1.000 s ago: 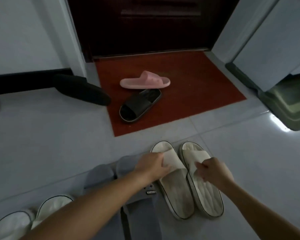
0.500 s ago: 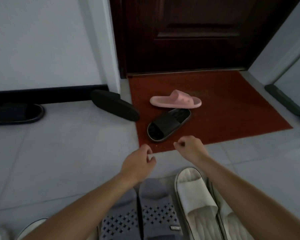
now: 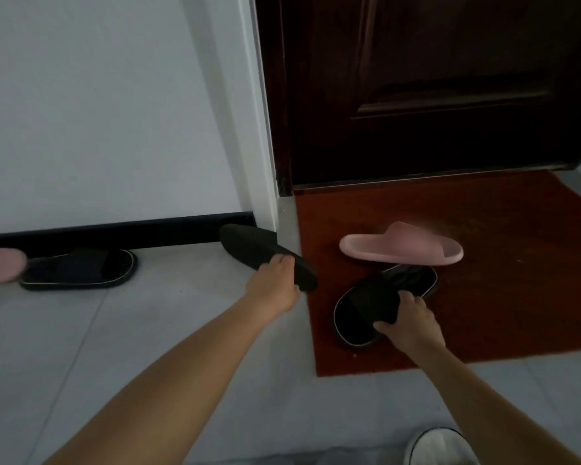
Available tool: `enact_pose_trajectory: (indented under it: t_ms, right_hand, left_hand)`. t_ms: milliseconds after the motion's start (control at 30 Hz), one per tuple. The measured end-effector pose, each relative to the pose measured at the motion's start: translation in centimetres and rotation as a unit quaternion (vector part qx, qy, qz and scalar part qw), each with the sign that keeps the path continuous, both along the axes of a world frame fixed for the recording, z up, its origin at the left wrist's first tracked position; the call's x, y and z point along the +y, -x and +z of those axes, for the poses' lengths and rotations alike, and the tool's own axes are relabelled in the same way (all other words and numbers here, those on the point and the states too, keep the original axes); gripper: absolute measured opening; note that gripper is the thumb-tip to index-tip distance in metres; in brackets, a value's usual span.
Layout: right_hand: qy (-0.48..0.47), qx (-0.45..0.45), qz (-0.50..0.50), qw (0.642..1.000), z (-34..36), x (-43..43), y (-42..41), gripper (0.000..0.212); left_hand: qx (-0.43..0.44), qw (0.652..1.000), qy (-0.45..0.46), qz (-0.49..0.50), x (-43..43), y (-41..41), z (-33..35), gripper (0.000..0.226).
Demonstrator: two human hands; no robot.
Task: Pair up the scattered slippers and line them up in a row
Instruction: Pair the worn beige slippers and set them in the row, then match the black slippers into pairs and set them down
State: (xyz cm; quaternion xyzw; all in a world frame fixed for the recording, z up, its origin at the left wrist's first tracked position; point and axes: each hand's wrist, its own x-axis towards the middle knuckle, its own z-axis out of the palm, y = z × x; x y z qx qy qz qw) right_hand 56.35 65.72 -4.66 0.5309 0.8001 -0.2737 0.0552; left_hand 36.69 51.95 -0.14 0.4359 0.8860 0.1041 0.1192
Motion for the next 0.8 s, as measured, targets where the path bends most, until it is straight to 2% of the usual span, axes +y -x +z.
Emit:
enact_pose_trajectory:
  t_ms: [133,233,300,367,400,500,633,667,733,800]
  right_hand:
    - [0.005,0.000,0.010,1.000,-0.4,0.3,-1.0,0.087]
    - [0.010,0.004,0.005,1.000,0.0,0.1,-0.7,0.084]
    - [0.022,0.012,-0.006,1.000,0.5,0.1,-0.3,0.075]
    - [0.045,0.042,-0.027,0.998,0.9,-0.5,0.1,0.061]
    - [0.051,0.064,-0.034,0.996,1.0,-1.0,0.3,0.053]
    - [0.055,0.121,-0.038,0.990,1.6,-3.7,1.0,0.037]
    - [0.019,0.143,0.006,0.990,1.7,-6.9,1.6,0.037]
    - [0.012,0.144,0.011,0.989,1.6,-7.2,1.5,0.034]
    - [0.005,0.155,-0.006,0.988,1.5,-7.1,1.4,0.033]
    - [0.011,0.179,-0.046,0.983,1.2,-7.0,1.5,0.036]
  left_hand:
    - [0.150,0.983,0.043,-0.098,3.2,0.9,-0.9,0.049]
    - [0.186,0.963,0.133,-0.143,4.3,1.5,-1.8,0.063]
    - [0.214,0.952,0.155,-0.156,4.0,1.5,-2.3,0.054]
    - [0.236,0.946,0.138,-0.173,2.8,1.3,-3.1,0.032]
    - [0.233,0.946,0.137,-0.179,1.8,1.1,-3.7,0.029]
    - [0.182,0.960,0.128,-0.169,-3.2,0.5,-5.5,0.042]
    - [0.152,0.953,0.117,-0.235,-10.5,0.0,-6.3,0.057]
    - [0.121,0.957,0.118,-0.238,-12.0,0.2,-6.9,0.058]
    - [0.058,0.973,0.104,-0.198,-13.9,0.6,-8.0,0.053]
    - [0.043,0.989,0.057,-0.130,-14.8,0.6,-8.6,0.048]
